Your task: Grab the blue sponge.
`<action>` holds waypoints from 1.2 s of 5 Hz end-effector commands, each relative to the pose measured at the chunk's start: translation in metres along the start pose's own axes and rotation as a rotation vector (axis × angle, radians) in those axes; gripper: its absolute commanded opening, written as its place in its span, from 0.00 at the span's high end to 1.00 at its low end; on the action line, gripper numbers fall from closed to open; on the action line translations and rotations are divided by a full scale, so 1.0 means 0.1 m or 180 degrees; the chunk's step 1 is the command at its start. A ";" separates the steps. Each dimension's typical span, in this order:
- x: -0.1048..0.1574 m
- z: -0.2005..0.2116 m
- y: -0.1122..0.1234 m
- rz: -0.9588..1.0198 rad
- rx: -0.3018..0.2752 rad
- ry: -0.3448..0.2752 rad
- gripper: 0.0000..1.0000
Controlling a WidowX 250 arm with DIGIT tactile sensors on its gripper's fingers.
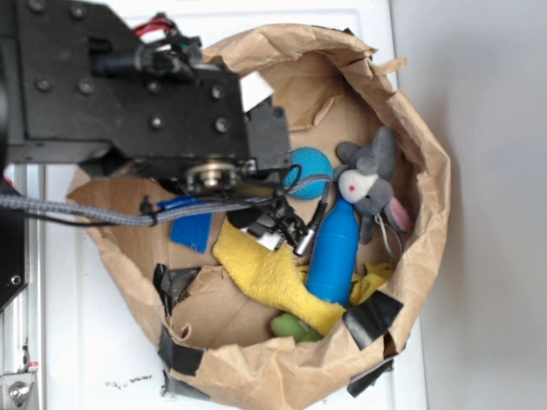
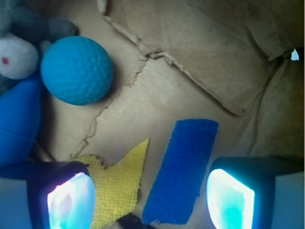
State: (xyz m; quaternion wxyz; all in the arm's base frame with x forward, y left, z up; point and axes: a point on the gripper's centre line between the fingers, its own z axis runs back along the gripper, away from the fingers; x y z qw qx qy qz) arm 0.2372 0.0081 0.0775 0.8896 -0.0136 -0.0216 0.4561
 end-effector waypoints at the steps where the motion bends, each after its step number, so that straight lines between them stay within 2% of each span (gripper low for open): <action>1: 0.12 0.03 0.18 0.0067 -0.0011 -0.0044 0.00; 4: 0.16 -0.07 0.25 -0.0037 -0.0113 -0.0048 0.00; 5: 0.10 -0.17 0.24 -0.0058 -0.0221 -0.0019 0.00; 6: 0.04 -0.30 0.16 -0.0075 -0.0201 -0.0034 0.00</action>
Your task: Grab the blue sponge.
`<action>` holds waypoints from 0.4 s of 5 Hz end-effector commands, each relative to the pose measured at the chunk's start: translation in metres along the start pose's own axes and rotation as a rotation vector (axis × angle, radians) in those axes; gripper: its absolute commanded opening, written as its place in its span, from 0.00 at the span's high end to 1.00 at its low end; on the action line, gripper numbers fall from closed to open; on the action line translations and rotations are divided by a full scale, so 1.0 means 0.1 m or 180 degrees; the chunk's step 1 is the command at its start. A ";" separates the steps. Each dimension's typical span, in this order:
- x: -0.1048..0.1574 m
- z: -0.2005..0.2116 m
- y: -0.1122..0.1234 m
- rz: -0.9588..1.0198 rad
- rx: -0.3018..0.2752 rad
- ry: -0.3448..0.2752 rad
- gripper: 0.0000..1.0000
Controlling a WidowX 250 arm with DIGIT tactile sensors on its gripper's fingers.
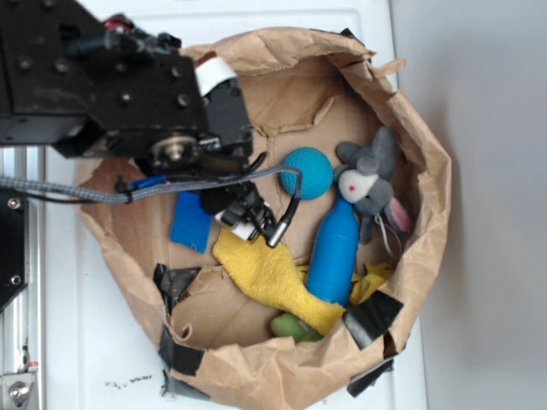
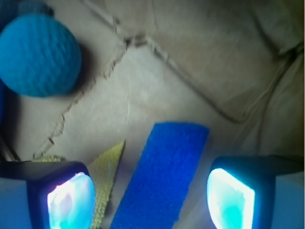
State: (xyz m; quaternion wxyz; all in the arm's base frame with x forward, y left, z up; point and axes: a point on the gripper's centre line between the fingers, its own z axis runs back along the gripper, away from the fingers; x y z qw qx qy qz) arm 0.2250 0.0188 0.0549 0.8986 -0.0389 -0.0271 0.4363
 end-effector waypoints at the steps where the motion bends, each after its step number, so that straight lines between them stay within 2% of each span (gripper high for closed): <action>1: 0.02 -0.20 -0.06 0.0055 -0.0022 -0.0066 0.00; 2: 0.00 -0.28 -0.07 0.0036 -0.0014 -0.0060 0.00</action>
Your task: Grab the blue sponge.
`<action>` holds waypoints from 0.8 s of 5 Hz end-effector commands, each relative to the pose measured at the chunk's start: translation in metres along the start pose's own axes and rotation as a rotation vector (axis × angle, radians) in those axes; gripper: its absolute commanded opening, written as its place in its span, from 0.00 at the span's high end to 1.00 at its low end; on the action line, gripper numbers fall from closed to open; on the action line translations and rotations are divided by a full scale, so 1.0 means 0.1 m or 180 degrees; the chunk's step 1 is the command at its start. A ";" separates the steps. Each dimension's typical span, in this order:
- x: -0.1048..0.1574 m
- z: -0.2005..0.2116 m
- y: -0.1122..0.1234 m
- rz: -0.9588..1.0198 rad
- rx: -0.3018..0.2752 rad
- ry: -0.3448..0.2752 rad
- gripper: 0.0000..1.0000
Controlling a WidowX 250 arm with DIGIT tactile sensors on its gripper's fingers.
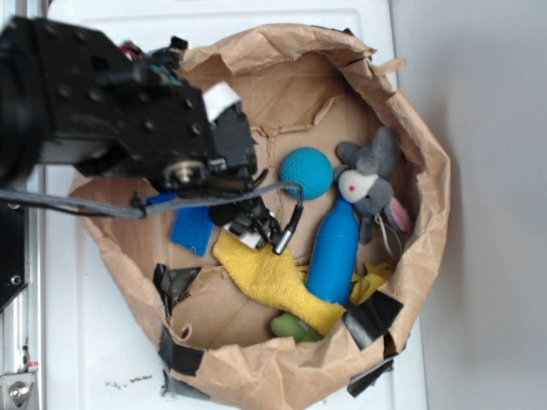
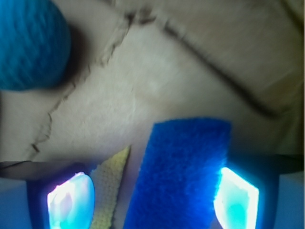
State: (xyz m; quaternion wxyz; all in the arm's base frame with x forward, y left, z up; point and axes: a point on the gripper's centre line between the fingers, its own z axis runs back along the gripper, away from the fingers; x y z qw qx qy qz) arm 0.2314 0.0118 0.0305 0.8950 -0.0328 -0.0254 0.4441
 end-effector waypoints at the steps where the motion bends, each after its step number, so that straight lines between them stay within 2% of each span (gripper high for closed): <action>1: 0.01 -0.07 -0.02 -0.0028 -0.0053 -0.0055 0.00; 3: 0.00 -0.05 -0.01 -0.0066 -0.0068 -0.0067 0.00; 4: 0.02 -0.04 -0.01 -0.0052 -0.0070 0.0038 1.00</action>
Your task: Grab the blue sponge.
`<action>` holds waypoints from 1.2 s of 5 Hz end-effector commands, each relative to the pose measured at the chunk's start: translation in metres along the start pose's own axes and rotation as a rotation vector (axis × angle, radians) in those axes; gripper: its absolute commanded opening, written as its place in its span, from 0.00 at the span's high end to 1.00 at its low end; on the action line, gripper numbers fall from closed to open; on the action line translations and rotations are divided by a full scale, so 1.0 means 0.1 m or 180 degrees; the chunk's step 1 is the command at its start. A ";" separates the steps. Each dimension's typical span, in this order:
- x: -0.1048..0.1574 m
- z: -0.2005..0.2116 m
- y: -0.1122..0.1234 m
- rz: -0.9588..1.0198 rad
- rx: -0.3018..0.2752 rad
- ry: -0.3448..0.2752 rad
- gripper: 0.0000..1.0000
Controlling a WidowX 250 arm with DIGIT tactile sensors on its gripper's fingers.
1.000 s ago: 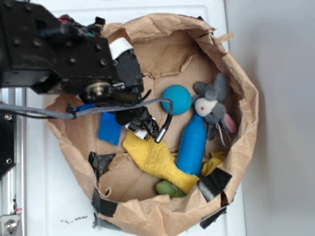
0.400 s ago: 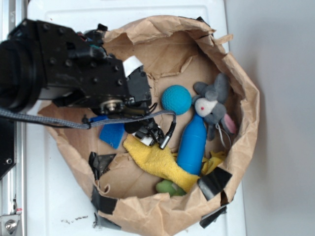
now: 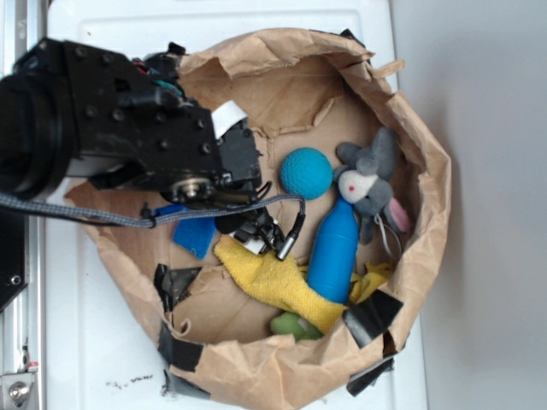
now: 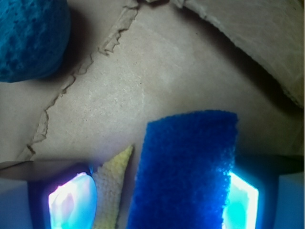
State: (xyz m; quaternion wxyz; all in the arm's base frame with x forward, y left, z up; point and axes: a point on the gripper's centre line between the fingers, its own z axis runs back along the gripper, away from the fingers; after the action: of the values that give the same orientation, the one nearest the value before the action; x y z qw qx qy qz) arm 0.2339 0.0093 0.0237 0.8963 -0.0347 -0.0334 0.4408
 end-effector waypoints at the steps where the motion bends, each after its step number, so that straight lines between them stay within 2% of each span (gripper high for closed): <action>1: 0.04 0.06 0.02 -0.0046 -0.0062 0.0061 1.00; 3: 0.07 0.27 0.01 -0.0364 -0.0020 0.0032 1.00; 5: 0.07 0.89 -0.16 -0.1093 0.0175 -0.0131 1.00; 6: 0.10 1.28 -0.20 -0.1290 0.0124 0.0027 1.00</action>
State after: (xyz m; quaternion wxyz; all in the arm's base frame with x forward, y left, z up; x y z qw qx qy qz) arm 0.2389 -0.0015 0.1381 0.9696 -0.0055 0.0022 0.2446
